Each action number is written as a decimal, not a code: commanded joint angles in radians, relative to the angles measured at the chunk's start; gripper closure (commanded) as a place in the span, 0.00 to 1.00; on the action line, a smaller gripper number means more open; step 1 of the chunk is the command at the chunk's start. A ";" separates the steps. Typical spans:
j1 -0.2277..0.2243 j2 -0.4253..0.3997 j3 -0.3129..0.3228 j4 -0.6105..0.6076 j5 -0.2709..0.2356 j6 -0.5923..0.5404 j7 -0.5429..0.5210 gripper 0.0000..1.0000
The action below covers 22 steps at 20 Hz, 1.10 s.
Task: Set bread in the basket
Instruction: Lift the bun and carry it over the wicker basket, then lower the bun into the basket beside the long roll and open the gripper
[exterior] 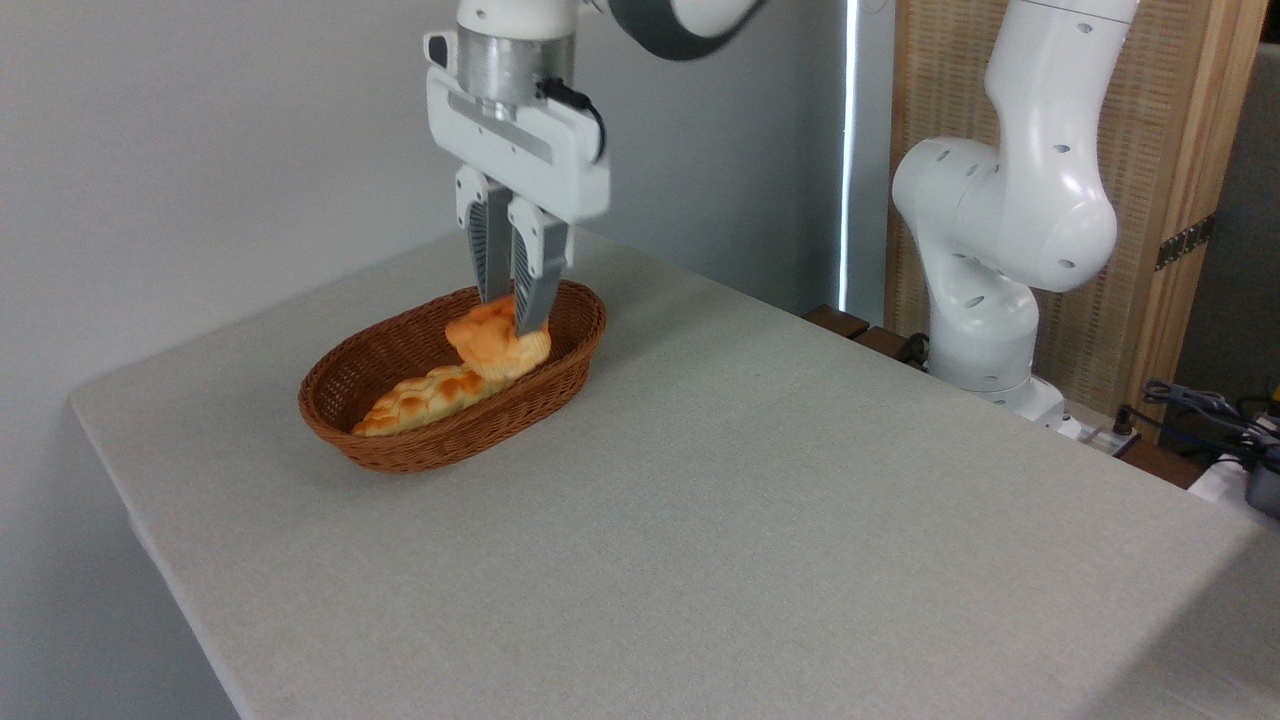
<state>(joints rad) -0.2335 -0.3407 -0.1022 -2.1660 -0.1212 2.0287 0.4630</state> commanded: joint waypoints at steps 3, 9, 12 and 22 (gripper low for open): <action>0.002 0.005 -0.163 0.018 -0.024 -0.031 -0.018 0.51; 0.011 0.031 -0.267 0.014 -0.044 -0.079 -0.026 0.51; 0.011 0.054 -0.269 0.014 -0.043 -0.081 -0.021 0.48; 0.010 0.075 -0.297 0.012 -0.035 -0.079 -0.017 0.00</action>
<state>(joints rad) -0.2276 -0.2629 -0.3917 -2.1644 -0.1504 1.9684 0.4419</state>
